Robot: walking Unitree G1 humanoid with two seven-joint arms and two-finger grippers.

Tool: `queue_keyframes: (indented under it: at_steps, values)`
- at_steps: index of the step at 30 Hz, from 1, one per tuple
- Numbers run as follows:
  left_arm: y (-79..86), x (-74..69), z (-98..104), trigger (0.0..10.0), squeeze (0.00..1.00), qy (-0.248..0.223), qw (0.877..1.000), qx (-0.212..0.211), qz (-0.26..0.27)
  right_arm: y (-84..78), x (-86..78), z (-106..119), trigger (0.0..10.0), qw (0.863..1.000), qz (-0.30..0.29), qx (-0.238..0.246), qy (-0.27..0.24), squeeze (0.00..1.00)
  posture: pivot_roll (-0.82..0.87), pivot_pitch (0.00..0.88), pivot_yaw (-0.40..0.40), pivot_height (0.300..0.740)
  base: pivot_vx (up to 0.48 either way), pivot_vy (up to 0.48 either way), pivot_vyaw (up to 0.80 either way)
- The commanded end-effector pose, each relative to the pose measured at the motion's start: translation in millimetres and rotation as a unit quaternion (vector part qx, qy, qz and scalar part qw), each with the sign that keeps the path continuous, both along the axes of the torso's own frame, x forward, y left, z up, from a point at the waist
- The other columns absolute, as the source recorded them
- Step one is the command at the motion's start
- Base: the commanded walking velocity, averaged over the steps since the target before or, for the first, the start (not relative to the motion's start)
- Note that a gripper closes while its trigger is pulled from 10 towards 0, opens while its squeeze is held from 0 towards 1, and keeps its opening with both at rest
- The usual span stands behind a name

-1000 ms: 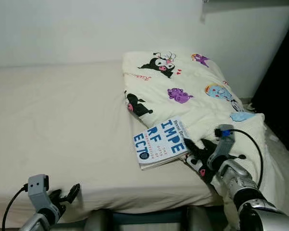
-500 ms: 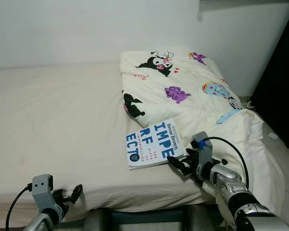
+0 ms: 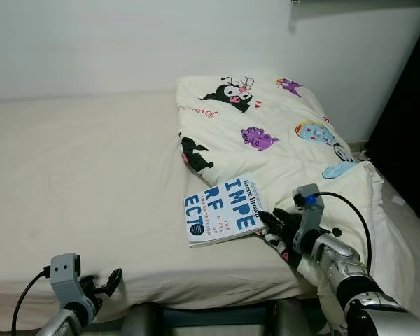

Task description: Clean up the room

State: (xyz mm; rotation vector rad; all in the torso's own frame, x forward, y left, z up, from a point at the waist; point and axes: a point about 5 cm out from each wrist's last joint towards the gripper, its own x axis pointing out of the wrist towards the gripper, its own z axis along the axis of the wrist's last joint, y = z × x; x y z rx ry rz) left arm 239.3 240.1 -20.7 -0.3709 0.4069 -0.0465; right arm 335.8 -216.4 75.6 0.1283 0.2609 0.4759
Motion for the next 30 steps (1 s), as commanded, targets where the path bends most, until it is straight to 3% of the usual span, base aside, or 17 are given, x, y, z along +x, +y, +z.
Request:
queue_keyframes:
  at_steps: [1,6,7,8,9,11,12,14,17,19,21,23,24,27,28,29,30]
  values:
    - [-16.8,-1.0,-7.5,10.0,0.00,0.020,0.999,-0.031,-0.021,4.1,1.0,1.0,0.0,1.000,0.012,0.005,-0.001,0.00,0.06,0.039,0.004,0.520,0.000,0.000,0.00]
    - [-18.1,9.1,-0.7,10.0,0.00,0.007,0.999,-0.038,-0.019,1.8,1.7,2.5,0.0,1.000,0.006,-0.003,-0.004,0.00,0.04,0.020,0.002,0.520,0.000,0.000,0.00]
    - [-19.5,11.2,0.1,10.0,0.00,0.006,0.999,-0.040,-0.018,-5.7,3.5,3.4,1.8,0.999,-0.035,-0.017,-0.004,0.00,0.04,0.016,0.002,0.520,0.000,0.000,0.00]
    - [-20.1,11.8,0.2,10.0,0.00,0.007,0.999,-0.041,-0.018,-10.1,4.5,4.0,1.8,0.998,-0.060,-0.022,-0.003,0.00,0.04,0.016,0.002,0.520,0.000,0.000,0.00]
    - [-21.2,12.0,-0.1,10.0,0.00,0.007,0.999,-0.041,-0.018,-16.0,5.9,7.0,10.0,0.996,-0.088,-0.022,-0.011,0.35,0.04,0.013,0.002,0.520,0.000,0.000,0.00]
    - [-22.0,12.1,-0.3,10.0,0.00,0.008,0.999,-0.042,-0.018,-19.7,6.6,9.1,10.0,0.994,-0.105,-0.021,-0.017,0.35,0.04,0.013,0.002,0.520,0.000,0.000,0.00]
    - [-23.8,11.1,-1.5,10.0,0.00,0.010,0.999,-0.044,-0.020,-23.0,8.1,14.5,10.0,0.992,-0.120,-0.001,-0.034,1.00,0.04,0.011,0.002,0.520,0.000,0.000,0.00]
    - [-25.0,10.3,-2.4,10.0,0.00,0.011,0.999,-0.045,-0.021,-25.2,9.0,18.1,10.0,0.990,-0.129,0.013,-0.046,1.00,0.04,0.011,0.002,0.520,0.000,0.000,0.00]
    - [-27.6,8.8,-4.3,10.0,0.00,0.014,0.998,-0.049,-0.023,-14.6,15.0,36.4,10.0,0.988,-0.095,0.072,-0.101,1.00,0.04,0.013,0.002,0.520,0.000,0.000,0.00]
    - [-27.9,8.7,-4.5,10.0,0.00,0.015,0.998,-0.049,-0.023,-12.3,15.8,39.3,10.0,0.987,-0.087,0.079,-0.109,1.00,0.04,0.013,0.002,0.520,0.000,0.000,0.00]
    - [-27.9,7.8,-5.2,10.0,0.00,0.017,0.998,-0.050,-0.024,-3.7,19.2,50.9,10.0,0.983,-0.069,0.097,-0.138,1.00,0.03,0.018,0.004,0.520,0.000,0.000,0.00]
    - [-27.3,5.4,-7.1,10.0,0.00,0.022,0.998,-0.050,-0.024,20.0,22.9,75.5,10.0,0.975,-0.011,0.115,-0.190,1.00,0.03,0.023,0.004,0.520,0.000,0.000,0.00]
    - [-26.9,3.8,-8.2,10.0,0.00,0.025,0.998,-0.049,-0.024,38.7,23.6,83.0,10.0,0.975,0.032,0.076,-0.207,1.00,0.03,0.027,0.004,0.520,0.000,0.000,0.00]
    - [-26.6,2.9,-8.8,10.0,0.00,0.026,0.998,-0.049,-0.024,50.6,23.5,85.5,10.0,0.974,0.058,0.045,-0.215,1.00,0.03,0.027,0.004,0.520,0.000,0.000,0.00]
    - [-27.0,1.0,-10.3,10.0,0.00,0.030,0.998,-0.049,-0.025,70.7,23.8,70.6,10.0,0.966,0.112,-0.116,-0.204,1.00,0.03,0.037,-0.001,0.520,0.000,0.000,0.00]
    - [-27.4,-0.4,-11.5,10.0,0.00,0.032,0.998,-0.048,-0.026,82.1,21.4,57.6,10.0,0.939,0.158,-0.227,-0.203,1.00,0.03,0.038,-0.003,0.520,0.000,0.000,0.00]
    - [-28.0,-1.7,-12.4,10.0,0.00,0.034,0.998,-0.048,-0.026,89.5,18.9,48.8,10.0,0.923,0.186,-0.266,-0.205,1.00,0.04,0.041,-0.008,0.520,0.000,0.000,0.00]
